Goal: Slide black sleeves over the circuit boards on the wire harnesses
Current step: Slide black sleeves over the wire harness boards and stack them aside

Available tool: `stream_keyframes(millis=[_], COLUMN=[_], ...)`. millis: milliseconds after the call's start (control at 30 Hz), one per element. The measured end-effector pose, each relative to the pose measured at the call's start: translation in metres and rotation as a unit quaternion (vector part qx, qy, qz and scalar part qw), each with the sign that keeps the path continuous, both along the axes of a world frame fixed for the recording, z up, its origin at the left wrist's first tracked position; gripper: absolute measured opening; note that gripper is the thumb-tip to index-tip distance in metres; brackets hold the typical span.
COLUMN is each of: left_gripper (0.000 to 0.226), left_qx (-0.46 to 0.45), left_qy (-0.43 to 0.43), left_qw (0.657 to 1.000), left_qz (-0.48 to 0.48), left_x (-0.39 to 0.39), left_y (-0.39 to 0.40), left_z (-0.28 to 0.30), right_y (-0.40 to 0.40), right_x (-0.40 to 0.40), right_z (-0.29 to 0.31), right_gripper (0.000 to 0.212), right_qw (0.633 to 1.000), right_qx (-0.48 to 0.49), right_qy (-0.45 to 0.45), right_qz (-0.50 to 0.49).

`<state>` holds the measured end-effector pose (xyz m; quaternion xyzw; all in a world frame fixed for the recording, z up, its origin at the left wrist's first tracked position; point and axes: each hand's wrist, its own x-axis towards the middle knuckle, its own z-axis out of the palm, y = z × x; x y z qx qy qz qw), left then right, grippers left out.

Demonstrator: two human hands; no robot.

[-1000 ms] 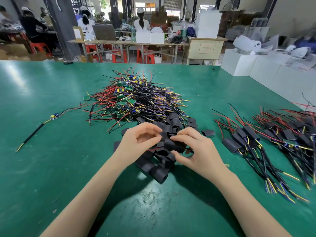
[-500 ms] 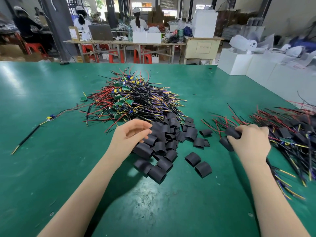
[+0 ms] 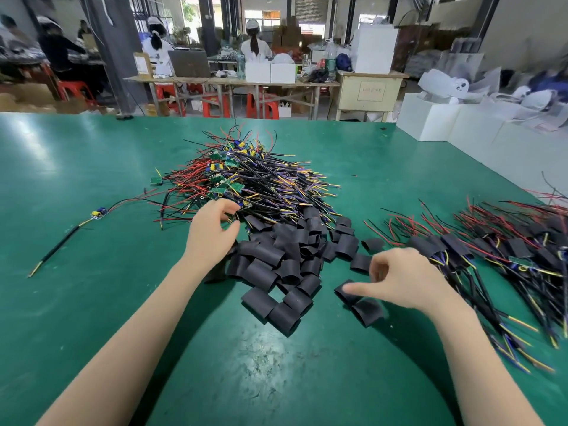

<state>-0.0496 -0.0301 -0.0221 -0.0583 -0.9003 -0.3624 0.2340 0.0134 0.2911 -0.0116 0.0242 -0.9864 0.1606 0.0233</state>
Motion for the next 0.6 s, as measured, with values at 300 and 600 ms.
stream_keyframes(millis=[300,600], left_gripper=[0.056,0.037], left_qx=[-0.275,-0.252], left_qy=[-0.052,-0.115], left_qw=[0.959,0.96], left_qz=[0.051,0.047], left_x=[-0.057,-0.055], left_y=[-0.02,-0.042], left_z=[0.012,0.004], right_y=[-0.009,-0.008], right_x=[0.005,0.001], right_z=[0.0,0.0], right_gripper=[0.047,0.043], right_qw=[0.991,0.99], right_qx=[-0.01,-0.017], right_qy=[-0.069,-0.011], right_qz=[0.115,0.142])
